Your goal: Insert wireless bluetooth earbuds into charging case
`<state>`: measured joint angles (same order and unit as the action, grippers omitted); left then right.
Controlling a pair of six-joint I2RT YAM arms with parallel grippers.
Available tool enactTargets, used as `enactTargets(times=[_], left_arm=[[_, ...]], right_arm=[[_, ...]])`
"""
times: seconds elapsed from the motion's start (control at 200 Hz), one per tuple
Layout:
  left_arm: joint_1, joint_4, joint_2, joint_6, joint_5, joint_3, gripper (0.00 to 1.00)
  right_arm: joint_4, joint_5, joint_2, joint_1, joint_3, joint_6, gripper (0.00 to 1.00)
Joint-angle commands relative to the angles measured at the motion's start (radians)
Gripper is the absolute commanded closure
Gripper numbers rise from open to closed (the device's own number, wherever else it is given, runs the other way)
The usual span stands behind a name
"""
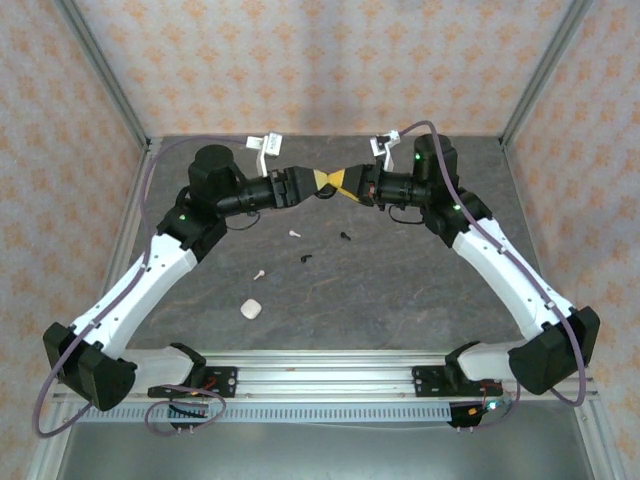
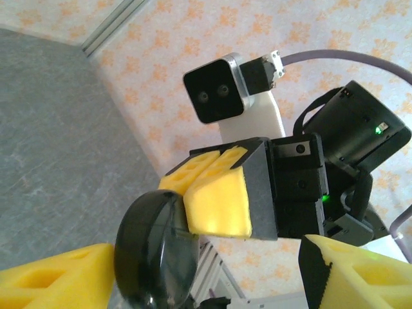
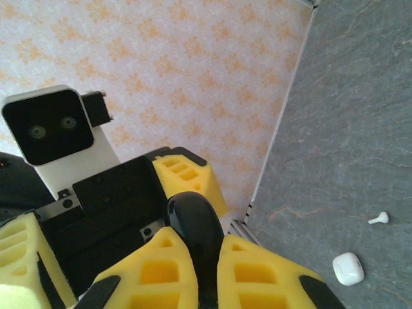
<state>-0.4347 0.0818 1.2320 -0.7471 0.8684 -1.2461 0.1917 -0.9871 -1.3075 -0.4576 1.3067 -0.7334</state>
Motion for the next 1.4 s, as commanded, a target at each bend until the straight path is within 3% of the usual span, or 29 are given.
enactTargets(times=[0.0,0.19,0.39,0.55,0.761,0.926,1.061,1.396], left_arm=[[0.020,0.152,-0.032,0.113,0.058,-0.057,0.27],[0.032,0.164,-0.035,0.176,0.085,-0.054,0.35],[0.031,0.052,-0.055,0.199,0.103,0.012,0.35],[0.031,0.108,-0.025,0.246,0.124,-0.012,0.37],[0.020,0.109,0.031,0.223,0.156,-0.049,0.49],[0.010,0.112,0.058,0.220,0.159,-0.062,0.50],[0.006,0.117,0.069,0.222,0.170,-0.062,0.60],[0.001,0.174,0.065,0.243,0.167,-0.059,0.49]], right_arm=[[0.068,0.015,0.025,-0.001,0.057,0.094,0.94],[0.129,0.006,0.026,-0.001,0.094,0.163,0.94],[0.172,-0.009,0.024,-0.003,0.118,0.211,0.94],[0.215,-0.008,0.017,-0.005,0.135,0.250,0.93],[0.227,-0.001,0.009,-0.022,0.139,0.265,0.93],[0.233,0.008,0.002,-0.031,0.144,0.271,0.93],[0.235,0.015,0.000,-0.033,0.150,0.272,0.93],[0.241,0.054,0.006,-0.033,0.140,0.280,0.93]])
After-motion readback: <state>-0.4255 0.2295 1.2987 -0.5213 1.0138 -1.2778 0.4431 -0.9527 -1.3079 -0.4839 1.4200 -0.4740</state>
